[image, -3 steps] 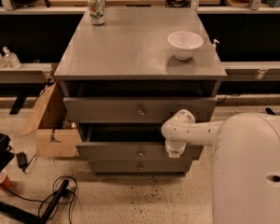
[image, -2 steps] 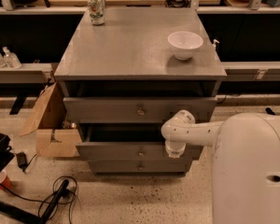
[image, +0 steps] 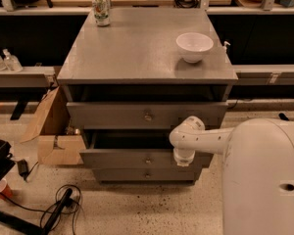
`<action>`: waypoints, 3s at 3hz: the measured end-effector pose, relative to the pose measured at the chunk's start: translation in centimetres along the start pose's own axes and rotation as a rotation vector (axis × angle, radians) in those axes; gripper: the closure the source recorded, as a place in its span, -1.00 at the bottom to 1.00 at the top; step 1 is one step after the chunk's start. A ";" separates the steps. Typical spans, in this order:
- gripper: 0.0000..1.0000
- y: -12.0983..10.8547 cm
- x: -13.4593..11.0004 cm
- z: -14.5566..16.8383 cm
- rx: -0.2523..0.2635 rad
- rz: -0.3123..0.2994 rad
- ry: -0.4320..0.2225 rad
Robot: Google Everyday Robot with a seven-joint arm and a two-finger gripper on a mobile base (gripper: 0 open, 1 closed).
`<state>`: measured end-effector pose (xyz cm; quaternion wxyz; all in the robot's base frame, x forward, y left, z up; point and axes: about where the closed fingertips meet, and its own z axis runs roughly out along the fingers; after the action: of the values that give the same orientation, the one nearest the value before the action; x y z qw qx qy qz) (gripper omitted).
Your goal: Open middle drawer
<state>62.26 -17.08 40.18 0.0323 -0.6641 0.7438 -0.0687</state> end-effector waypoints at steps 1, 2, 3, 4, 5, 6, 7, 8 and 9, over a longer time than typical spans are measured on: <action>1.00 0.0 0.0 0.0 0.000 0.000 0.000; 1.00 0.0 0.0 0.0 0.000 0.000 0.000; 0.61 0.0 0.0 0.0 0.000 0.000 0.000; 0.16 0.0 0.0 0.0 0.000 0.000 0.000; -0.32 0.0 0.0 0.0 0.000 0.000 0.000; -0.75 0.0 0.0 0.0 0.000 0.000 0.000; -1.00 0.0 0.0 0.0 0.000 0.000 0.000; -1.00 -0.8 0.2 -1.3 -0.039 -0.017 -0.008; -1.00 -0.6 0.3 -1.0 -0.039 -0.018 -0.006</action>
Offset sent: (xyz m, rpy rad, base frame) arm -0.1323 -0.0291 0.0707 -0.1018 -0.2438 -0.1896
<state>62.66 -17.34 41.23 0.0210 -0.6715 0.7388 -0.0526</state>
